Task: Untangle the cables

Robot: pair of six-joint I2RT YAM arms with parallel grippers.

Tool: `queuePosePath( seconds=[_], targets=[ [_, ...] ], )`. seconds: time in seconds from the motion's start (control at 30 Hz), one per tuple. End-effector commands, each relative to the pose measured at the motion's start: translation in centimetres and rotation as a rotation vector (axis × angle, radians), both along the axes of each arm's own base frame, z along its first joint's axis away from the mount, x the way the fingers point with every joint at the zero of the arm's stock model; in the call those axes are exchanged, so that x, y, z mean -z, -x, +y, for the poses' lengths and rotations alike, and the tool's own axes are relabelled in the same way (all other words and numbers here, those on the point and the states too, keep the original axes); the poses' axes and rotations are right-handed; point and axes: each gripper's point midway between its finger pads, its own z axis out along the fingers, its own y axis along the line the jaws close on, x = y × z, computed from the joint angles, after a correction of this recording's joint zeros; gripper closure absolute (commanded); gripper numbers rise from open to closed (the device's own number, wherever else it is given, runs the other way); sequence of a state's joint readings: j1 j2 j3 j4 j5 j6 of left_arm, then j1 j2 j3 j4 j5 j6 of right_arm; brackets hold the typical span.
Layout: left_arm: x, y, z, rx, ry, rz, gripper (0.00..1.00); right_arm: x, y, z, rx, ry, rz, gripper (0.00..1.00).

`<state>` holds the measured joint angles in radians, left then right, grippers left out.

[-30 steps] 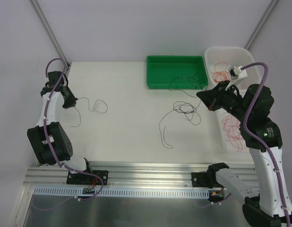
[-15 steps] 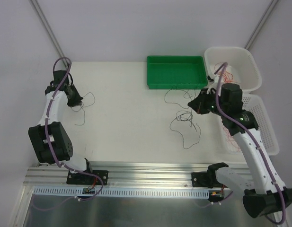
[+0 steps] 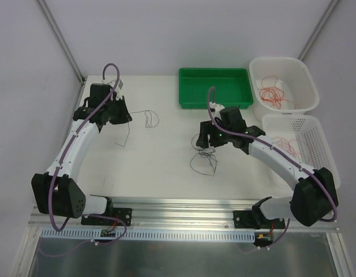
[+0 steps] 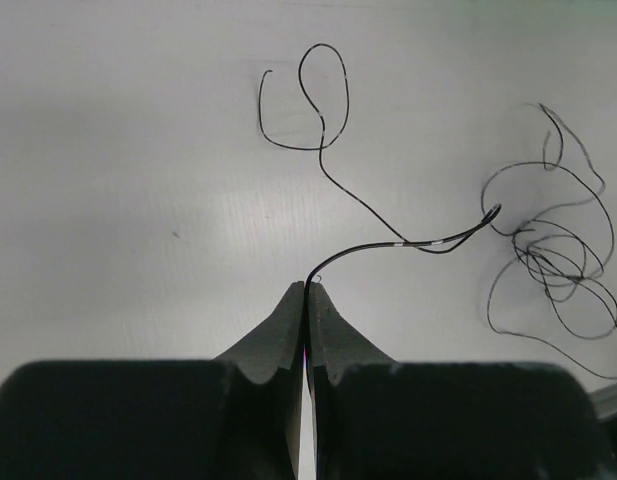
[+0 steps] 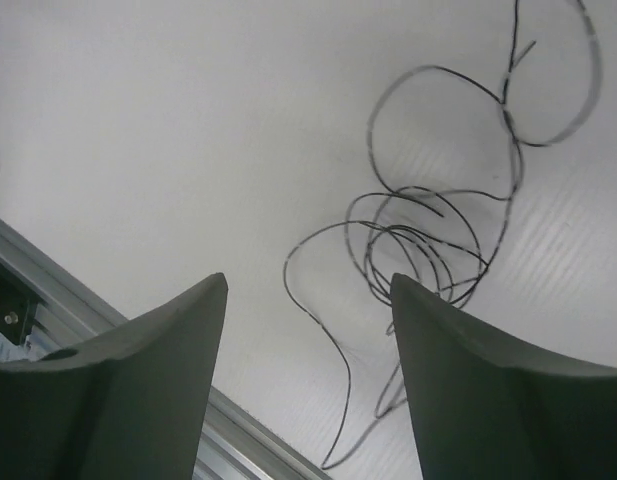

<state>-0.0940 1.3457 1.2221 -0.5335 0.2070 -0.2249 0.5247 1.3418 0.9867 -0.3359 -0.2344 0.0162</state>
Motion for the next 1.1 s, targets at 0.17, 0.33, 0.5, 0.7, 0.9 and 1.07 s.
queuePosePath(
  seconds=[0.17, 0.33, 0.5, 0.7, 0.9, 1.07],
  targets=[
    [-3.9, 2.0, -5.8, 0.256, 0.113, -0.136, 1.0, -9.7, 1.6, 7.9, -0.24, -0.236, -0.345, 0.2],
    [-4.4, 2.9, -7.7, 0.332, 0.168, -0.136, 0.99, -11.5, 2.2, 11.6, -0.301, -0.285, -0.428, 0.17],
    [-5.0, 3.5, -8.6, 0.369, 0.199, -0.147, 0.99, -11.9, 1.1, 14.7, -0.329, -0.324, -0.449, 0.17],
    [-5.5, 3.9, -9.2, 0.398, 0.233, -0.155, 0.98, -12.3, -0.7, 17.3, -0.322, -0.348, -0.465, 0.23],
    [-5.8, 4.1, -9.6, 0.41, 0.259, -0.158, 0.98, -11.4, -2.2, 18.3, -0.314, -0.333, -0.472, 0.47],
    [-5.5, 3.8, -9.2, 0.383, 0.237, -0.162, 0.96, -12.4, -2.0, 16.4, -0.303, -0.26, -0.512, 0.99]
  ],
)
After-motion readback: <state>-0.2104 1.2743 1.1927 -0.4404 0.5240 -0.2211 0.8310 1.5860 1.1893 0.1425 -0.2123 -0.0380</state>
